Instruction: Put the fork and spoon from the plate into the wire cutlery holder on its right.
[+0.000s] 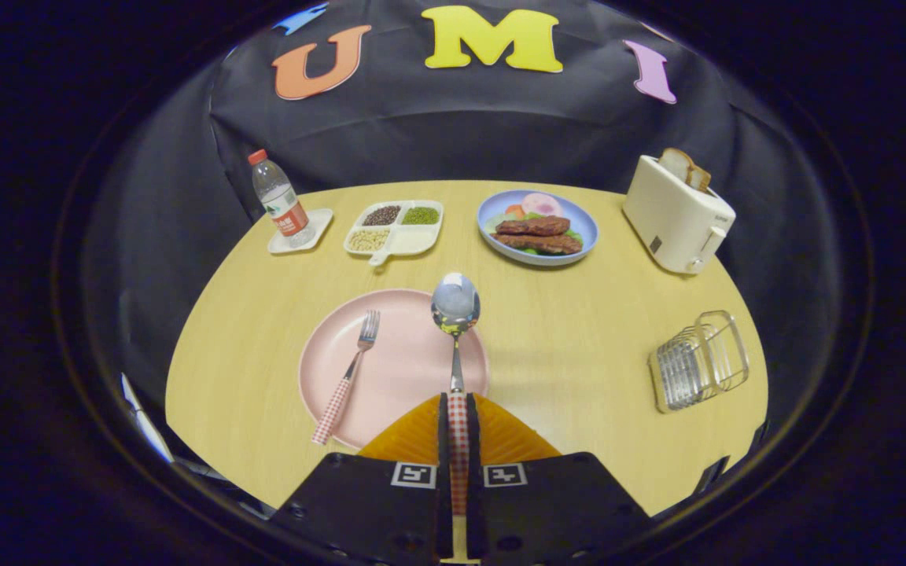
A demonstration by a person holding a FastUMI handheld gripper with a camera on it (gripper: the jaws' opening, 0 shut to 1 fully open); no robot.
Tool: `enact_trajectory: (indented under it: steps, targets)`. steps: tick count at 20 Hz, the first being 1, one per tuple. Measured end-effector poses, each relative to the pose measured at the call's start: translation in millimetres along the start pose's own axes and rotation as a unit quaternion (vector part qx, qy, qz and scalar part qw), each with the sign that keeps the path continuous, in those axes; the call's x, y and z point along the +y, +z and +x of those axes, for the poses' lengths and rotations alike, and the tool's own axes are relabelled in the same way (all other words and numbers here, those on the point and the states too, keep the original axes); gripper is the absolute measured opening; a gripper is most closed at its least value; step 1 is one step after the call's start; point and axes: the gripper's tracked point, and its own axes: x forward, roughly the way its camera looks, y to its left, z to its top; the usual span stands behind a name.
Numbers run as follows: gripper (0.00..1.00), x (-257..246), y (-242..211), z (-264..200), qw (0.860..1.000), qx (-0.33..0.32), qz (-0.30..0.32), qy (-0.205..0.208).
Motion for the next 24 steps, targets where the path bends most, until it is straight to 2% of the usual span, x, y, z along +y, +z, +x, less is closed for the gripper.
enact_trajectory:
  steps: [7, 13, 17, 20, 24]
  targets:
    - [0.07, -98.0, 14.9, -29.5, 1.0, -0.014, 0.0, -0.025]
    - [0.07, -196.6, 17.2, -50.9, 0.998, -0.011, 0.012, -0.067]
    - [0.07, -248.0, 15.3, -61.8, 0.996, 0.016, 0.024, -0.083]
    - [0.07, -259.6, 7.7, -69.5, 0.996, 0.059, 0.042, -0.049]
    - [0.07, -270.0, -3.4, -79.2, 0.991, 0.127, 0.02, -0.025]
